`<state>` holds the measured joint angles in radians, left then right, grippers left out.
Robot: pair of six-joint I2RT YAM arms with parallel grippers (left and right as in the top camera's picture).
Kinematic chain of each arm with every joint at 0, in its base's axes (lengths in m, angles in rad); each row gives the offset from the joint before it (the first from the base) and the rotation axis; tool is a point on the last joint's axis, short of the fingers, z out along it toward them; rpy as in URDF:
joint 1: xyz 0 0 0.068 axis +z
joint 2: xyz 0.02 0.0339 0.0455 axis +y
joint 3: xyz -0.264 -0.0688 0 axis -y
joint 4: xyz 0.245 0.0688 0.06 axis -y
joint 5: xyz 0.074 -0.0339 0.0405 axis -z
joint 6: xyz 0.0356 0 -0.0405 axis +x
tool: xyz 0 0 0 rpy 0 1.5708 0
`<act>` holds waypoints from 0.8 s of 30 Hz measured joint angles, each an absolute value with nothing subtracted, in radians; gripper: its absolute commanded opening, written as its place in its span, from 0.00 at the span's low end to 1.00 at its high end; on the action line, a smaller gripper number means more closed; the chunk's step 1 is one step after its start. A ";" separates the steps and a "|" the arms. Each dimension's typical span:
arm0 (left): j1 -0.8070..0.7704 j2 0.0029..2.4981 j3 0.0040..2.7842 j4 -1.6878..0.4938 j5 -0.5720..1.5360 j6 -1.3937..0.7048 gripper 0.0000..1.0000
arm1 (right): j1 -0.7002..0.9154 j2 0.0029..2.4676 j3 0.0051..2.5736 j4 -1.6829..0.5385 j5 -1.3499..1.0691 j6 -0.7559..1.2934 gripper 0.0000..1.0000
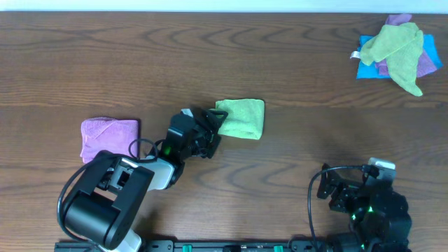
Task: Fold the cloth
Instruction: 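Lift the folded cloth with the left gripper and drag it left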
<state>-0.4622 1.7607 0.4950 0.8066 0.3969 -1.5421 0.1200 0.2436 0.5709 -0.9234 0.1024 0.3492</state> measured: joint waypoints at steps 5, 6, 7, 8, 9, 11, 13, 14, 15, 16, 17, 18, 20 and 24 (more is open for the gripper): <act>-0.476 1.761 0.495 0.809 0.370 -1.549 0.95 | 0.120 0.244 0.571 -0.923 0.102 0.349 0.99; -0.479 1.761 0.496 0.809 0.363 -1.549 0.95 | 0.120 0.244 0.571 -0.923 0.102 0.349 0.99; -0.480 1.761 0.496 0.809 0.357 -1.549 0.95 | 0.120 0.244 0.571 -0.923 0.102 0.349 0.99; -0.481 1.761 0.497 0.808 0.352 -1.550 0.95 | 0.120 0.244 0.571 -0.923 0.102 0.349 0.99; -0.482 1.761 0.498 0.805 0.346 -1.550 0.95 | 0.120 0.244 0.571 -0.923 0.102 0.349 0.99; -0.483 1.761 0.503 0.800 0.334 -1.552 0.96 | 0.120 0.244 0.571 -0.923 0.102 0.349 0.99; -0.483 1.761 0.506 0.797 0.324 -1.552 0.97 | 0.120 0.244 0.571 -0.923 0.102 0.349 0.99; -0.483 1.761 0.507 0.797 0.321 -1.552 0.97 | 0.120 0.244 0.571 -0.923 0.102 0.349 0.99; -0.483 1.764 0.510 0.797 0.318 -1.552 0.97 | 0.120 0.244 0.571 -0.923 0.102 0.349 0.99; -0.483 1.769 0.515 0.798 0.317 -1.552 0.98 | 0.120 0.244 0.571 -0.923 0.102 0.349 0.99; -0.483 1.777 0.524 0.799 0.317 -1.552 0.98 | 0.120 0.244 0.571 -0.923 0.102 0.349 0.99; -0.483 1.785 0.535 0.800 0.318 -1.552 0.98 | 0.120 0.244 0.571 -0.923 0.102 0.349 0.99; -0.483 1.805 0.559 0.801 0.319 -1.552 0.98 | 0.120 0.244 0.571 -0.923 0.102 0.349 0.99; -0.487 1.835 0.596 0.801 0.323 -1.553 0.94 | 0.120 0.244 0.571 -0.923 0.102 0.349 0.99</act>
